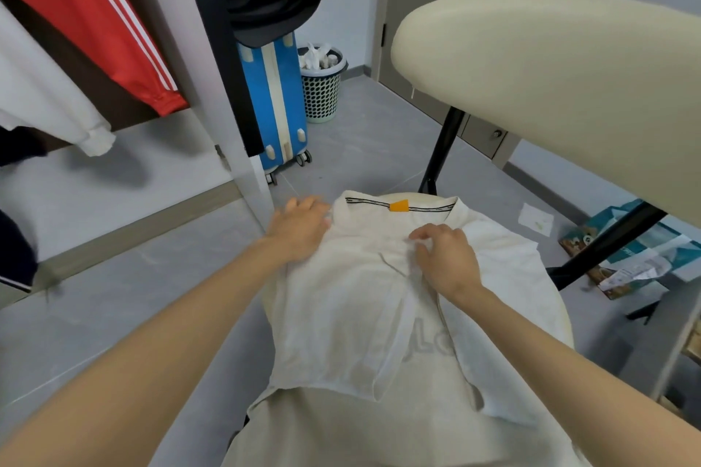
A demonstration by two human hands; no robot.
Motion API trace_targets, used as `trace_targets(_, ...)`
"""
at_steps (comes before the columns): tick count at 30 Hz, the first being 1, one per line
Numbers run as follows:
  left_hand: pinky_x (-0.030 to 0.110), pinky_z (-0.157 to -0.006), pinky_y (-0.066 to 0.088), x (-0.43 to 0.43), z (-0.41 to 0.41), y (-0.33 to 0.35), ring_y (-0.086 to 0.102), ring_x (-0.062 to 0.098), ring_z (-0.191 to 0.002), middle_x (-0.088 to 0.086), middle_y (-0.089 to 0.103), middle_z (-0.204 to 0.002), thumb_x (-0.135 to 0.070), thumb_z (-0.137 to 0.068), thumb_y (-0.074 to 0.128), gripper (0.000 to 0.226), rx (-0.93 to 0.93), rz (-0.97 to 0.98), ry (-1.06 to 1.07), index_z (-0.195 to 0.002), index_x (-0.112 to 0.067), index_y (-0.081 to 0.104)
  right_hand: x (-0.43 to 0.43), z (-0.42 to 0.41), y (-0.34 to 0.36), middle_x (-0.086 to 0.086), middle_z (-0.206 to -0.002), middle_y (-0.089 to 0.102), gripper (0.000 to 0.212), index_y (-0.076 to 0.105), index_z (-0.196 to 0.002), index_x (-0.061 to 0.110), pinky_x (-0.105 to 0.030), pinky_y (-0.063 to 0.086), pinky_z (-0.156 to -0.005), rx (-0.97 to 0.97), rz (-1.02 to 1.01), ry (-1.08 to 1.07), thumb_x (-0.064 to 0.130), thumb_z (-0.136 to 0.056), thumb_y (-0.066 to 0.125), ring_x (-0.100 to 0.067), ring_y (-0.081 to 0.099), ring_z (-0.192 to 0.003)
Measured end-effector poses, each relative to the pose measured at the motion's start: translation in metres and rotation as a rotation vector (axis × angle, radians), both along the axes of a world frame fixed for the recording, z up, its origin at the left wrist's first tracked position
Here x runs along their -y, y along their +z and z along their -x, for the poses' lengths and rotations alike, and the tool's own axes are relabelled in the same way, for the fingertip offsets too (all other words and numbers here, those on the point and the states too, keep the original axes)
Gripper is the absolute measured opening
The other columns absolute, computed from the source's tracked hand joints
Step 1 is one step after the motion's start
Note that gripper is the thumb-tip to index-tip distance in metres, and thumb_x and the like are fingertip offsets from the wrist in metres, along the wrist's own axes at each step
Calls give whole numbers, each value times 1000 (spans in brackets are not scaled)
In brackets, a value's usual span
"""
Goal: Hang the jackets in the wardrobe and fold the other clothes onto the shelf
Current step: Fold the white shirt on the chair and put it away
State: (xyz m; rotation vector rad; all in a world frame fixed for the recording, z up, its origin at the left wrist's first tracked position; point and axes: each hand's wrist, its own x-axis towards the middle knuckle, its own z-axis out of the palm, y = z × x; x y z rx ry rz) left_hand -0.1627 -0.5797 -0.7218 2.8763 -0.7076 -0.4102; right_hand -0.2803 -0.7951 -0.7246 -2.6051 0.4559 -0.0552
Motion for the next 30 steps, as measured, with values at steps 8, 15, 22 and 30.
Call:
trace_targets(8, 50, -118, 3, 33, 3, -22, -4, 36, -148, 14, -9, -161, -60, -89, 52, 99, -198, -76, -52, -152, -27, -16, 77, 3, -7, -6, -159, 13, 89, 19, -151, 21, -43, 23, -115, -282, 28, -66, 21, -80, 73, -26, 6, -146)
trace_targets(15, 54, -115, -7, 30, -27, -34, 2, 29, -149, 8, 3, -162, -67, -66, 73, 135, -275, 27, -1, -148, -26, -26, 102, -28, -18, -5, -159, 16, 127, 1, -153, 21, -49, 7, -120, -371, 75, -37, 37, -62, 87, -28, 2, -149)
trace_targets(22, 47, -113, 29, 29, -33, -41, 29, 32, -137, 10, 30, -149, -57, -56, 86, 139, -224, 289, 53, -152, -34, -11, 105, -37, -17, -7, -133, 45, 107, 31, -143, 21, -46, 22, -115, -396, 152, 30, 44, -56, 89, -29, 34, -131)
trace_targets(30, 38, -108, 39, 34, -36, -31, 47, 23, -129, 1, 53, -137, -59, -43, 87, 112, -406, 228, 174, -138, -20, 42, 104, -31, -13, 1, -119, 41, 61, 51, -100, 23, -42, 36, -104, -427, 27, -54, 38, -56, 90, -24, 31, -128)
